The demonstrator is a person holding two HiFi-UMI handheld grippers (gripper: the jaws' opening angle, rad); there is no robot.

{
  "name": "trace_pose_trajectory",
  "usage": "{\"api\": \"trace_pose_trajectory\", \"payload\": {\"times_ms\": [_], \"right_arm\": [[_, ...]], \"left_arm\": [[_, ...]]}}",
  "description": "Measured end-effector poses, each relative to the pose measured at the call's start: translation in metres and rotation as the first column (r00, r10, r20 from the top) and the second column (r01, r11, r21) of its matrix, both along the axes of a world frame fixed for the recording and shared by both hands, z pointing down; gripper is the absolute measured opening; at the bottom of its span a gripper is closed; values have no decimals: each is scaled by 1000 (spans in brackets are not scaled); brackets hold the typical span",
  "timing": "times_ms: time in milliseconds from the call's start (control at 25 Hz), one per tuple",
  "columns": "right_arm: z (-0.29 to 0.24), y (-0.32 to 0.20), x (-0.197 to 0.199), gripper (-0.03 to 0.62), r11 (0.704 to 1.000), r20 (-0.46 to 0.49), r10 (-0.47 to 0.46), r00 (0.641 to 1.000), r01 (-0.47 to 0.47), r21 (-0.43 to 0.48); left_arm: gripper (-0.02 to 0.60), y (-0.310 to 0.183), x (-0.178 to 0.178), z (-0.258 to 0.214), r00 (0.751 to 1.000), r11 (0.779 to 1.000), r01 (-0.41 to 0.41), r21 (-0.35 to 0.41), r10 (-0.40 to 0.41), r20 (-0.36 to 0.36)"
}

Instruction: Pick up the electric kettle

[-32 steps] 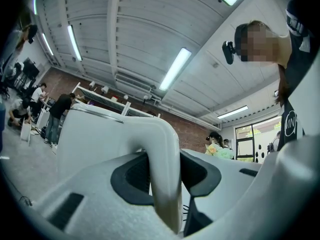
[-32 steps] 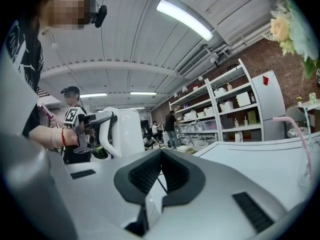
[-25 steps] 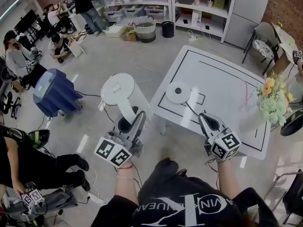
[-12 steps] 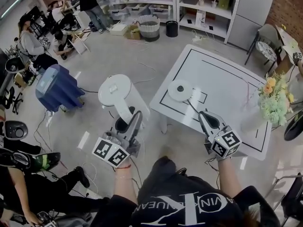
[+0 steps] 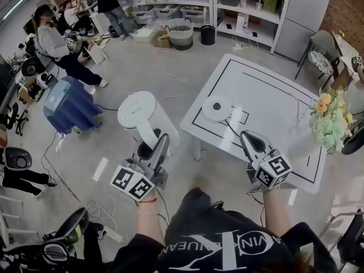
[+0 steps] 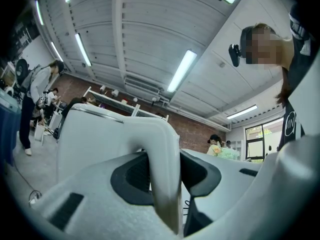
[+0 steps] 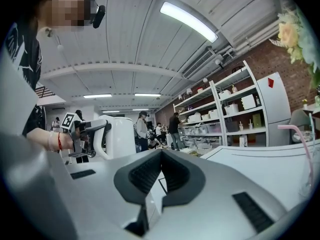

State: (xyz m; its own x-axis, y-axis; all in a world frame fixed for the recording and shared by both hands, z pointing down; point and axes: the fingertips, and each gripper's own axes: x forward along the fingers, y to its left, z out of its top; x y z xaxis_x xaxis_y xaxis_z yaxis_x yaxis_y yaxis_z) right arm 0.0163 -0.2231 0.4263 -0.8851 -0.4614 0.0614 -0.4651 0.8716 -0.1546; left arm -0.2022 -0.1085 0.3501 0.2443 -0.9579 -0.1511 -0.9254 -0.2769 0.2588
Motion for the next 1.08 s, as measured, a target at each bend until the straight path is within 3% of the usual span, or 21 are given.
{"api": "trace_pose_trajectory", "payload": {"times_ms": [1080], "right_arm": [[-1, 2, 0, -2, 1000, 26, 9, 1000, -9, -8]], "left_arm": [[133, 0, 1, -4, 1000, 1000, -15, 3, 15, 12]]}}
